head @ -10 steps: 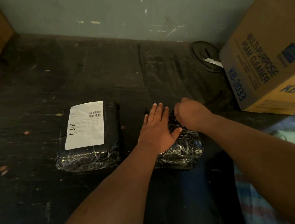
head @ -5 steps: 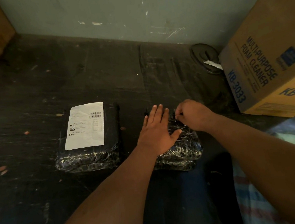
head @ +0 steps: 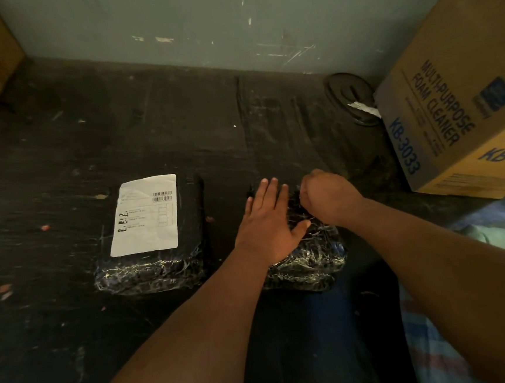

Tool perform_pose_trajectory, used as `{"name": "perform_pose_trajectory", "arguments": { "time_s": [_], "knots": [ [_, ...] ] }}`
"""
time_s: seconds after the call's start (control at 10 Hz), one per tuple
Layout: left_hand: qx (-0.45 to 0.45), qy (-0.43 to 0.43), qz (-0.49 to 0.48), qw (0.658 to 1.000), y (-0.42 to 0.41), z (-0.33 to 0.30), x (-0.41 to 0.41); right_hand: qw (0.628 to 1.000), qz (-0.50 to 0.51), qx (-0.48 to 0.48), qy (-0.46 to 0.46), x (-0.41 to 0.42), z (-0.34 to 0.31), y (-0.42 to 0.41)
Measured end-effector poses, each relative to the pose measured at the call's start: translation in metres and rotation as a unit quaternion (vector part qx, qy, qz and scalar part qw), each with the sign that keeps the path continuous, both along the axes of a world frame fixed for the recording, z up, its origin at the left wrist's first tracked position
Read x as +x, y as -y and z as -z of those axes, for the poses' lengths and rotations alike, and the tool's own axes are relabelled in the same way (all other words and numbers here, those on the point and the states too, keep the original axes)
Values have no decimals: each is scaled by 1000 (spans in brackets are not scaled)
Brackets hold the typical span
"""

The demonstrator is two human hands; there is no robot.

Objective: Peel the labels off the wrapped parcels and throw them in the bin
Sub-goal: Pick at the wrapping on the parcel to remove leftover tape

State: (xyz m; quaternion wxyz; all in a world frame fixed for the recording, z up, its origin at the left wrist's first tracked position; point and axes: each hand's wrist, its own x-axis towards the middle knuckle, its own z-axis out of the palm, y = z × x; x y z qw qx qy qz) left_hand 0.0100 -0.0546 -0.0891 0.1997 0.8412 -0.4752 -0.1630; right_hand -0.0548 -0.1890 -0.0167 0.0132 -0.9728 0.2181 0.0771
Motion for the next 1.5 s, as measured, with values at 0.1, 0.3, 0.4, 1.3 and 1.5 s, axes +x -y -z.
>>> {"name": "perform_pose_trajectory", "arguments": {
  "time_s": [0.1, 0.3, 0.4, 1.3, 1.5],
  "knots": [
    [2, 0, 3, 1000, -1, 0, 1, 997, 43, 52, 30, -1, -1, 8],
    [1, -3, 4, 1000, -1, 0, 1, 993, 30, 115, 20, -6, -7, 15],
    [-1, -4, 4, 1000, -1, 0, 0, 998, -4, 67, 12, -7, -3, 12],
    [7, 3, 3, 1000, -1, -2, 0, 997, 34, 70, 19, -2, 3, 13],
    [3, 4, 3, 1000, -1, -1, 1, 995, 36, 66, 67, -5, 10, 15]
  ]
}}
